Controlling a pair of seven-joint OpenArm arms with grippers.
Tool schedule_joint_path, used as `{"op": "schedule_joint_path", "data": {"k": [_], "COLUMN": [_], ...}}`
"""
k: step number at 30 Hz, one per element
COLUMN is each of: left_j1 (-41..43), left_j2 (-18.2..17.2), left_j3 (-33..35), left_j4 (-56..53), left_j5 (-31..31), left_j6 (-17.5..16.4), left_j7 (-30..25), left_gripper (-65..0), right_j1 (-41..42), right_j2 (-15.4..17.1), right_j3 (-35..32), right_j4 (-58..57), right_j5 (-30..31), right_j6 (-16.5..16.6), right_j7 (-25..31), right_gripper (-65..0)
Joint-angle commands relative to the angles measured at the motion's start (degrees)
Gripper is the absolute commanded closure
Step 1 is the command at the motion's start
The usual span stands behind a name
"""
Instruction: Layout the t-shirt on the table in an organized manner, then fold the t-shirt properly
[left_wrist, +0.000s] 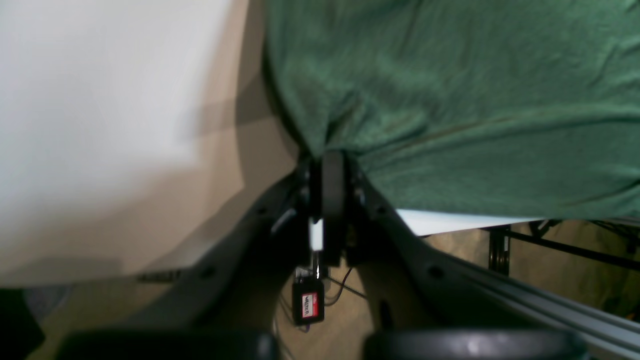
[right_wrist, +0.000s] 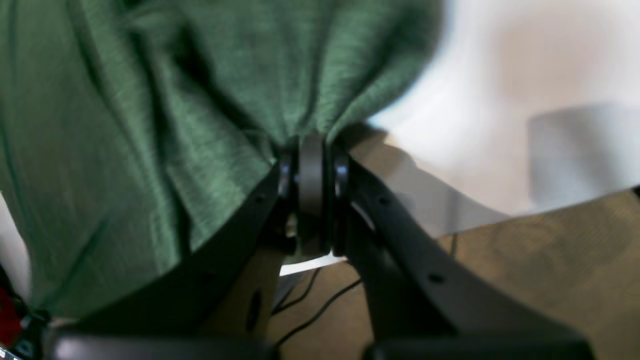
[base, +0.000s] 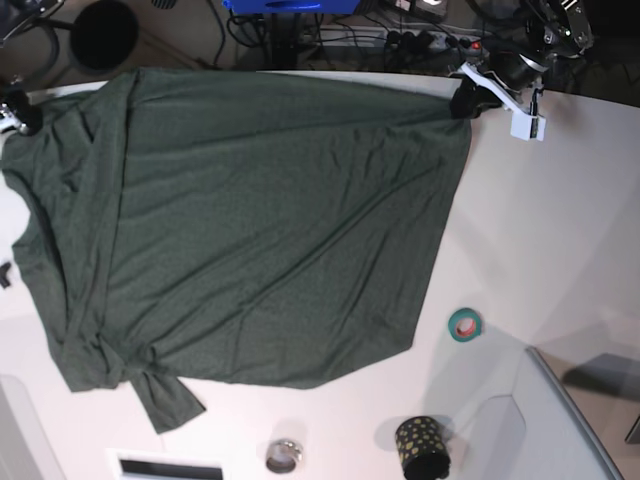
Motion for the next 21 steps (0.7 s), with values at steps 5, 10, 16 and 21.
{"op": "schedule_joint_path", "data": {"k": [5,10,16,21], "left_j1": [0.7,2.0,2.5,2.3], "left_j2": [-0.4,-0.4,-0.4,-0.4], "left_j3": [-0.4,-0.3,-0.1,-0.1], "left_j4": [3.7,4.6,4.5,4.2], "left_j5": [-0.3,-0.3,-0.3,-0.3], "left_j6": [-0.5,-0.5,-0.5,-0.5], "left_j7": [3.7,3.8,4.0,4.7], "left_gripper": [0.0,0.0,0.0,0.0], "right_j1": [-0.6,-0.8,-0.3,-0.1], "right_j2": [-1.2,-1.5,-1.1,-1.1], "right_j3": [0.4,4.7,5.4,5.3], "right_j4": [10.2,13.7,12.8,12.7], "right_j5": [1.0,0.8,0.5,0.5], "right_j6": [0.4,0.4,0.4,0.4], "right_j7": [-1.8,-5.3,-5.9,-5.5], "right_gripper": [-0.8,-0.8,-0.8,-0.8]}}
